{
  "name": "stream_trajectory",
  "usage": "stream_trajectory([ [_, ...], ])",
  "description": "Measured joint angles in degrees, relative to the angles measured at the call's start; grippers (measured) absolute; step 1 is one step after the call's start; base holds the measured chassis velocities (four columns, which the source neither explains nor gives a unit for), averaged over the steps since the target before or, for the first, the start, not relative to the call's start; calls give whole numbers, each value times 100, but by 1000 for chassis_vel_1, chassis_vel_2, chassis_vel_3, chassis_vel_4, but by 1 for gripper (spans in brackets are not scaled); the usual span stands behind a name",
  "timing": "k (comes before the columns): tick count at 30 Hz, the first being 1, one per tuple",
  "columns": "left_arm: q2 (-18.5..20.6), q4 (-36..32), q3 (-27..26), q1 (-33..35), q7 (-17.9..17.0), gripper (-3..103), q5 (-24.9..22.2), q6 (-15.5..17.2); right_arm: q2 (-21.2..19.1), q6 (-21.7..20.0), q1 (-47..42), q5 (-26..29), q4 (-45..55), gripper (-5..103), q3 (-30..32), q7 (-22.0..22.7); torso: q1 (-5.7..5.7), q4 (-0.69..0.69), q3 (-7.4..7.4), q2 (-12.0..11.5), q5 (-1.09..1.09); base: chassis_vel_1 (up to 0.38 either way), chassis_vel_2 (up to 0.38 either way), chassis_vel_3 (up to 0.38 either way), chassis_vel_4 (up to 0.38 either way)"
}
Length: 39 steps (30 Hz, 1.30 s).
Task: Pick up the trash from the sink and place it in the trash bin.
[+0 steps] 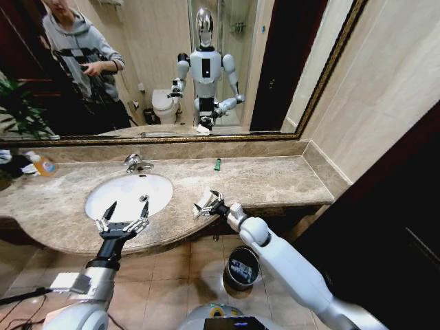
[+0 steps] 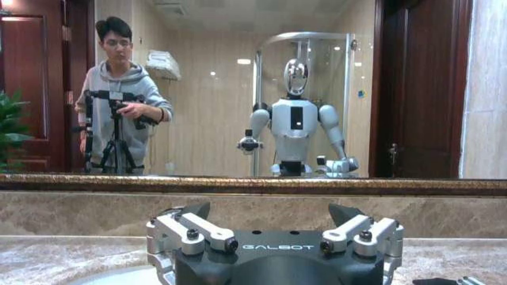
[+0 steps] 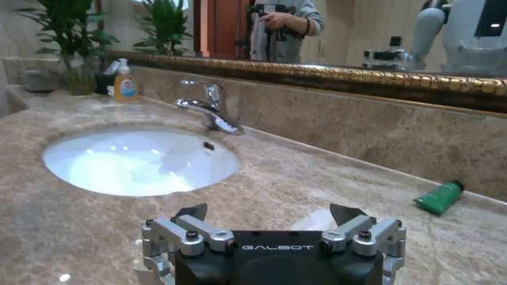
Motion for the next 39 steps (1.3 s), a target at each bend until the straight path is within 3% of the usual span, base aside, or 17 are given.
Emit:
stream_trajectory([
  [16,0,0,0,0,0,100,0,0,-121,75,-287,-7,27,103,310,-103,-1,-1,0,0,0,0,0,0,0],
  [22,0,0,0,0,0,100,0,0,-118,79,-357,-3,-19,91,298,-231,-1,-1,0,0,0,0,0,0,0],
  [27,0,0,0,0,0,100,0,0,-95,92,-316,0,-44,70,176,-292,-1,-1,0,0,0,0,0,0,0],
  [28,0,0,0,0,0,100,0,0,-95,92,-316,0,-44,70,176,-292,-1,-1,0,0,0,0,0,0,0],
  [31,0,0,0,0,0,100,0,0,-46,142,-247,-5,-63,53,129,-292,0,0,0,0,1,0,0,0,0],
  [34,0,0,0,0,0,100,0,0,-31,231,-243,-2,-57,48,152,-281,0,0,0,0,1,0,0,0,0],
  [36,0,0,0,0,0,100,0,0,-75,319,-338,3,119,34,235,-270,0,0,0,0,1,0,0,0,0],
  [39,0,0,0,0,0,100,0,0,-144,327,-456,3,305,35,281,-273,0,0,0,0,1,0,0,0,0],
])
